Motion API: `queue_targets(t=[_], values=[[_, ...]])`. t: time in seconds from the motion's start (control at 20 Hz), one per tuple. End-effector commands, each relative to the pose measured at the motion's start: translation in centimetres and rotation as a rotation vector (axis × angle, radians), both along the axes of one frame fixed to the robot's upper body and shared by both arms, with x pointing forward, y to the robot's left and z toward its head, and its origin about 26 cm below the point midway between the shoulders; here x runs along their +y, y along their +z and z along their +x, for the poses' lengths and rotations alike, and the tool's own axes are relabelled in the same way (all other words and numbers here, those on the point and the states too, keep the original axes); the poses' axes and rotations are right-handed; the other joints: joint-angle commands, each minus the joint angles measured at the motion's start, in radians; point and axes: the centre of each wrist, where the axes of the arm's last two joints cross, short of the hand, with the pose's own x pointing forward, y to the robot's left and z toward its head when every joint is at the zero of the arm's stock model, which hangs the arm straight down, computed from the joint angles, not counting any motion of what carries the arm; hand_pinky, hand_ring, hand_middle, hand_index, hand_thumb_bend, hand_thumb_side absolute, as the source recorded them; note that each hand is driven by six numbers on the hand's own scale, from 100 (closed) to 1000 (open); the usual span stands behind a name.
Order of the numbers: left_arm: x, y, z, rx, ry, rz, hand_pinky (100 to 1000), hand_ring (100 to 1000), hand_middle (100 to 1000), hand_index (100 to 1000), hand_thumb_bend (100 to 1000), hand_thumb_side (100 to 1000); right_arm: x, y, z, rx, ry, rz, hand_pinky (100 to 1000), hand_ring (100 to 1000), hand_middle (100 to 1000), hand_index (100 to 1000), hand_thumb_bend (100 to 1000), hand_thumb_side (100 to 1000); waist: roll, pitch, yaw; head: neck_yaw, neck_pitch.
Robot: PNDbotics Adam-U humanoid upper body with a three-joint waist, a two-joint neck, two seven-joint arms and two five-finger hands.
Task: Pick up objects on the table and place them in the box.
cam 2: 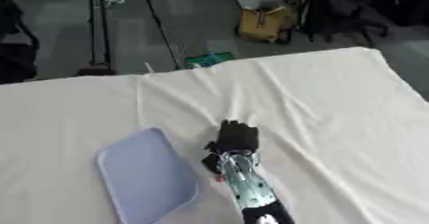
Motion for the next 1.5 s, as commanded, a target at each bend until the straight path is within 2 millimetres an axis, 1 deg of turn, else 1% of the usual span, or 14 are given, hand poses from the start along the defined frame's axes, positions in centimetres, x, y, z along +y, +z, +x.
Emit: queue_targets(t=[0.05,0.1,0.15,0.3,0.35,0.5,0.55,0.6,0.8,0.85,0.95,1.05,1.15,1.5], values=[[0.0,0.6,-0.2,-0.021,0.001,0.006,713,808,856,769,100,911,-0.2,0.6,0.1,-0.009,-0.004,0.019,573,567,775,1000,100,687,0.001,-0.018,0.001,0.002,-0.010],[0.0,0.6,-0.2,-0.020,0.001,0.006,713,808,856,769,100,911,-0.2,0.6,0.1,-0.010,-0.005,0.022,573,567,775,1000,100,687,0.001,-0.018,0.000,0.002,-0.010],[0.0,0.6,-0.2,-0.022,0.000,0.006,714,808,857,769,100,910,-0.2,0.7,0.1,-0.011,-0.005,0.026,555,559,766,1000,100,634,0.001,-0.018,0.001,0.002,-0.011],[0.0,0.6,-0.2,-0.022,0.001,0.005,714,808,857,769,100,911,-0.2,0.7,0.1,-0.021,-0.009,0.037,539,546,758,1000,100,617,0.002,-0.018,0.002,0.001,-0.012],[0.0,0.6,-0.2,-0.021,0.001,0.005,714,809,858,769,100,911,-0.2,0.7,0.1,-0.024,-0.010,0.039,529,540,752,1000,100,599,0.003,-0.018,0.002,0.000,-0.013],[0.0,0.6,-0.2,-0.020,0.001,0.005,714,809,858,769,100,911,-0.2,0.5,0.1,-0.029,-0.015,0.045,525,540,751,1000,100,590,0.004,-0.017,0.003,-0.001,-0.014],[0.0,0.6,-0.2,-0.020,0.001,0.005,714,808,858,769,100,911,-0.2,0.5,0.1,-0.029,-0.016,0.045,507,536,750,1000,100,543,0.004,-0.017,0.003,-0.001,-0.014],[0.0,0.6,-0.2,-0.021,0.001,0.005,714,808,858,769,100,911,-0.3,0.4,0.2,-0.027,-0.020,0.045,507,536,750,1000,100,543,0.004,-0.017,0.002,-0.001,-0.014],[0.0,0.7,-0.2,-0.024,0.003,0.003,715,809,858,769,100,910,-0.4,0.2,0.3,-0.019,-0.031,0.039,489,525,743,1000,100,462,0.004,-0.017,0.001,0.000,-0.014],[0.0,0.7,-0.2,-0.023,0.003,0.003,714,809,858,768,100,911,-0.4,0.2,0.3,-0.018,-0.034,0.038,477,512,731,1000,100,429,0.004,-0.016,0.001,0.000,-0.015],[0.0,0.6,-0.2,-0.021,0.005,0.002,715,809,859,768,100,911,-0.4,0.3,0.3,-0.031,-0.040,0.040,463,495,712,994,100,405,0.004,-0.016,0.001,0.000,-0.015],[0.0,0.6,-0.2,-0.020,0.006,0.001,715,809,859,768,100,911,-0.4,0.3,0.3,-0.046,-0.044,0.043,462,493,710,992,100,401,0.005,-0.016,0.000,-0.001,-0.015],[0.0,0.6,-0.2,-0.021,0.006,0.002,715,809,859,768,100,911,-0.3,0.4,0.2,-0.060,-0.044,0.044,454,481,695,964,100,360,0.004,-0.017,-0.001,-0.001,-0.015],[0.0,0.6,-0.2,-0.020,0.007,0.001,716,809,859,769,100,912,-0.2,1.3,0.0,-0.117,-0.034,0.056,445,469,669,918,100,325,0.002,-0.020,-0.005,0.002,-0.013]])
